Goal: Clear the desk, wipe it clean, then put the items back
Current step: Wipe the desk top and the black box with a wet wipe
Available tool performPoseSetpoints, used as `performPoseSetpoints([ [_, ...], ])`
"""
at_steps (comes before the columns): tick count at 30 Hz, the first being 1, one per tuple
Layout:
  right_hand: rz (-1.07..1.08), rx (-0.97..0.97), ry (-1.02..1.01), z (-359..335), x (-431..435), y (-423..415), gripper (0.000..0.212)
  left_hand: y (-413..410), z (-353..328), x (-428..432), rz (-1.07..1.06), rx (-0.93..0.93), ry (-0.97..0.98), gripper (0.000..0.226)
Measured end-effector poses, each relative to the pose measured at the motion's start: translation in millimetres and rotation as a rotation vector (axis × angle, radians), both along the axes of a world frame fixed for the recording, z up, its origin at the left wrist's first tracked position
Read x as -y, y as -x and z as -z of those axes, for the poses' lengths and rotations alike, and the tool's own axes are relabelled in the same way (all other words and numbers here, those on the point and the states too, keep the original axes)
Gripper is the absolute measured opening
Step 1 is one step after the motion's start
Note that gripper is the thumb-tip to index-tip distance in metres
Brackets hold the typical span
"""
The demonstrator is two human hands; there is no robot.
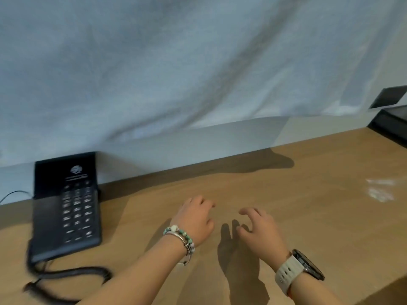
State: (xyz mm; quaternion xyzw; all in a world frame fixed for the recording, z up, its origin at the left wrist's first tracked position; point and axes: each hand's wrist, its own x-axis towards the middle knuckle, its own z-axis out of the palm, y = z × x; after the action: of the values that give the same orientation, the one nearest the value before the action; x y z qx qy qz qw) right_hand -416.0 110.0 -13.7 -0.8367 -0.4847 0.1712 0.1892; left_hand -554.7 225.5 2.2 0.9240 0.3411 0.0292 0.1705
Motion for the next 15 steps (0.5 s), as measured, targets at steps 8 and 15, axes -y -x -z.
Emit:
performPoseSetpoints([
  [8, 0.073, 0.016, 0.013, 2.5, 21.9, -138.8, 0.037, -139.0, 0.6, 16.5, 0.063, 0.013, 0.001, 0.042],
  [15, -0.005, 0.01, 0.011, 5.9, 38.6, -276.0, 0.036, -263.0, 4.9, 45.9, -0.038, -0.021, 0.003, 0.043],
])
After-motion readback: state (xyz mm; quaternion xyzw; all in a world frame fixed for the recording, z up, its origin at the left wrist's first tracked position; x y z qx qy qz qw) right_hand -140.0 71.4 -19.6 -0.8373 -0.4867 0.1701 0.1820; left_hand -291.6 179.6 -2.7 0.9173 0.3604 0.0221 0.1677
